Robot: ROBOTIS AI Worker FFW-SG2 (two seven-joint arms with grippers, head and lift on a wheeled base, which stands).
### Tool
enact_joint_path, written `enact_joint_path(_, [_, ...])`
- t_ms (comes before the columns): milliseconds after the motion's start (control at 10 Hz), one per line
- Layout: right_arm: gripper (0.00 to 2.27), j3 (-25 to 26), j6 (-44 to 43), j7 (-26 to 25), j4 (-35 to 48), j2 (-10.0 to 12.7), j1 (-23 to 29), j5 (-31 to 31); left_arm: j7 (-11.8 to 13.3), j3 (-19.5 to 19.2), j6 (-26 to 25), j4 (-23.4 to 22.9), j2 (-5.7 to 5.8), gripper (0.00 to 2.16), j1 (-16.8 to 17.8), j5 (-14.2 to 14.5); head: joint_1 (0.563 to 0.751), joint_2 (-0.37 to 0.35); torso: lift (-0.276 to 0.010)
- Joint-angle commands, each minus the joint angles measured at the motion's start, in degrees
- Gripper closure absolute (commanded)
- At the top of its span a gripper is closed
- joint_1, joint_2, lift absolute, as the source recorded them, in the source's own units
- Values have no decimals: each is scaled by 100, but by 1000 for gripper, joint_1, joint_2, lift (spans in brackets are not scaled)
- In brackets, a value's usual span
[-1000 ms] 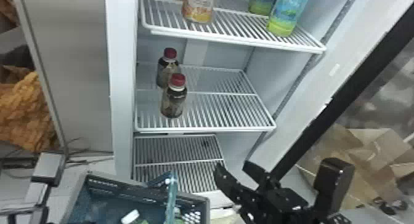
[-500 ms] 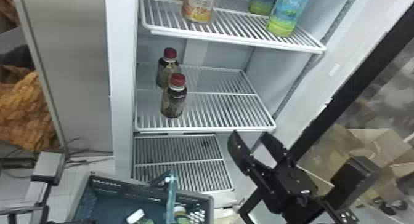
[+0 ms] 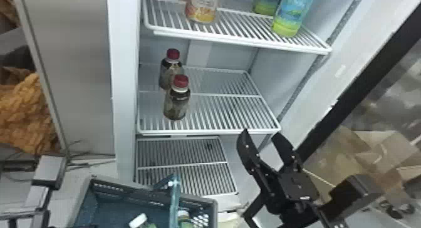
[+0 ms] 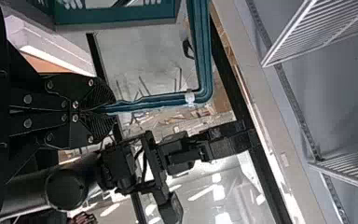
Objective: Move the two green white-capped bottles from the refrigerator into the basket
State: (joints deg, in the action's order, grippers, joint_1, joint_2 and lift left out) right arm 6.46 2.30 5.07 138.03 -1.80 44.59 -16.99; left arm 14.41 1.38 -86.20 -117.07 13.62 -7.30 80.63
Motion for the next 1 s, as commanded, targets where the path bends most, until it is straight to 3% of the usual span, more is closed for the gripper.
enact_joint_path(0, [318,-86,-132,-15,-99,4,-16,43,0,0,0,0,0,1161,-15,3,695,-350,-263])
enact_joint_path(900, [326,-143,-202,-111,28,57,195,100,0,0,0,-28,0,1161,-15,3,695,-350,-263])
